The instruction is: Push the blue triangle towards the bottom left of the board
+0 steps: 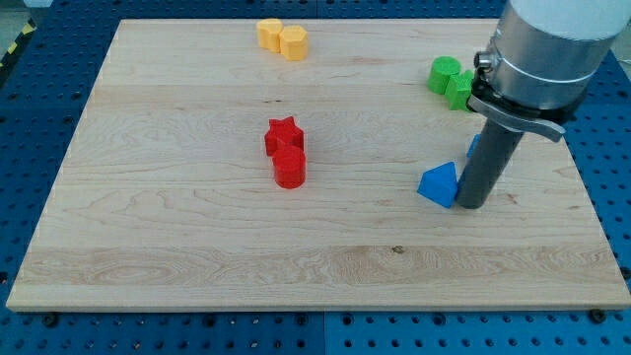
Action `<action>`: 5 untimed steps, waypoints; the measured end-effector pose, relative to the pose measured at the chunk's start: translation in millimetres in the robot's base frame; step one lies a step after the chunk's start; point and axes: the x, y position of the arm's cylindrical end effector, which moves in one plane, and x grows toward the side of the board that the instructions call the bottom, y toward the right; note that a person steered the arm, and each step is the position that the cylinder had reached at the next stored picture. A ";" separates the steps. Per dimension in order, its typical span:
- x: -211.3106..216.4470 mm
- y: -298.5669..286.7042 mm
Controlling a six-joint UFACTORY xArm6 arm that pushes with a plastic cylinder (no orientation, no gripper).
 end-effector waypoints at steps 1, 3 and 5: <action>-2.3 -45.4; -16.1 -15.2; -35.5 -86.7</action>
